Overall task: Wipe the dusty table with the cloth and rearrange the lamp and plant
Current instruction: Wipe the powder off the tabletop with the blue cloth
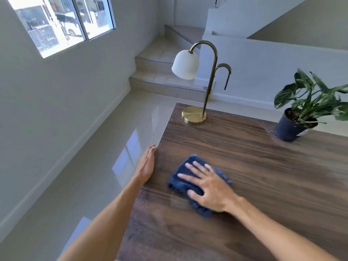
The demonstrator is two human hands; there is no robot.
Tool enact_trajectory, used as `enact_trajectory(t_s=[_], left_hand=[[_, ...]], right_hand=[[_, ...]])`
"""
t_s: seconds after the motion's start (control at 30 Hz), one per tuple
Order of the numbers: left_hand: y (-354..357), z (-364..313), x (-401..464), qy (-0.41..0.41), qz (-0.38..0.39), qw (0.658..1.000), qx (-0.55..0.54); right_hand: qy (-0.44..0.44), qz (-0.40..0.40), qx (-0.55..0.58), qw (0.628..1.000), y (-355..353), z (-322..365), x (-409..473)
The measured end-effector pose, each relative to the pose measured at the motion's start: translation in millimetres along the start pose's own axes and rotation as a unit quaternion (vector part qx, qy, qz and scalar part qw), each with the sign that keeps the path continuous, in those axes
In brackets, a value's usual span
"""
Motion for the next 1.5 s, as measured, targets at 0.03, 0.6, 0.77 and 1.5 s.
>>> enact_trajectory(t_s=[0.03,0.6,0.77,1.5], left_hand=[[-0.5,2.8,-3.8,-0.002,0.002,1.0,0.0],[-0.5,23.8,-30.6,-0.011,0.038,0.991,-0.128],[-0.9,17.0,-46.4,0.054,-0.027,0.998,0.023],[123.5,-49.1,-73.9,0.296,0.016,0.873,0.388]], right_hand=[[0.018,-0.004,0.0,1.0,-11.8,-18.4,-7.1],[-0.058,0.056,-0.031,0.996,32.5,45.3,-35.5],[0.119,-0.027,-0.057,0.991,-23.9,-37.3,6.5],[0.206,-0.1,-0.024,0.973,-34.3,-73.2,-65.0]])
Point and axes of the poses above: each hand's wrist, its own x-axis towards the middle knuckle, its own y-axis out of the palm, z = x × y, the point moved 5 cm from there along x, towards the middle knuckle, and after that the axes turned 13 degrees about x, right-handed, at the moved point
